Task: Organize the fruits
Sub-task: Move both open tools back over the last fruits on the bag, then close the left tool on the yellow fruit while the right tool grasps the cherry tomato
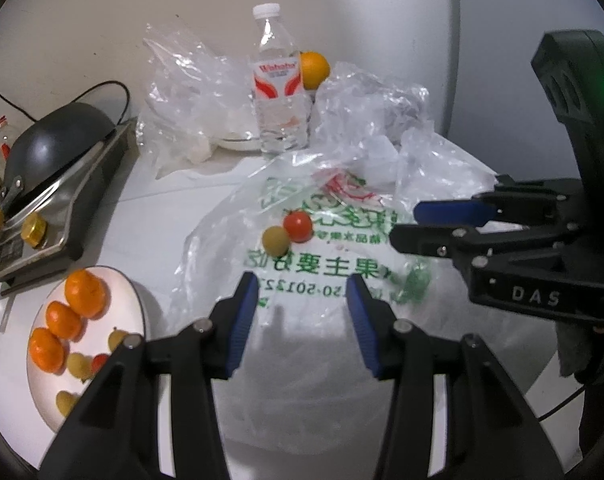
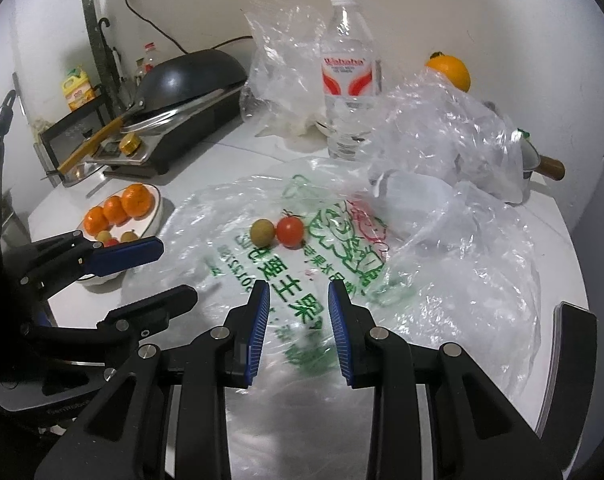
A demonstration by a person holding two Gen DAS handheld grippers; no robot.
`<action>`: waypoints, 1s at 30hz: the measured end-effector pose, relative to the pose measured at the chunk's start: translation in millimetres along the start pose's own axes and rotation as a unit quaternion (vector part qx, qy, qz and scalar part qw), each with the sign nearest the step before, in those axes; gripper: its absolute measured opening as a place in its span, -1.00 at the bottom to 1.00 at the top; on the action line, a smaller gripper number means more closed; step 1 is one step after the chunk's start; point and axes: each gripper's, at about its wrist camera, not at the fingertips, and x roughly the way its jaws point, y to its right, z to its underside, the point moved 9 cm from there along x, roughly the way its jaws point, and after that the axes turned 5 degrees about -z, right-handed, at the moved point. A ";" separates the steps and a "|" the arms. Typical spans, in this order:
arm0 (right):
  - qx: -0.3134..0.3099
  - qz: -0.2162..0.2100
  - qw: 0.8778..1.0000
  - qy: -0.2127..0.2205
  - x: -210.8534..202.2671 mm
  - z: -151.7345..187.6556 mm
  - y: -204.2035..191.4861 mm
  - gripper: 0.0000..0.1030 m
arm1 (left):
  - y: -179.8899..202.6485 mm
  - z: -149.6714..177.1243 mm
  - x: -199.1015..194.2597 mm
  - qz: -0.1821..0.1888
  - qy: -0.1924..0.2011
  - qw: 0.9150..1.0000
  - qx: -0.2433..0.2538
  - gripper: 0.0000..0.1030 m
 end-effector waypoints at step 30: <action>-0.020 -0.019 0.998 -0.056 90.8 -42.8 -1.5 -0.38 | -47.8 -19.7 56.6 0.004 -0.030 0.999 -0.039 -0.08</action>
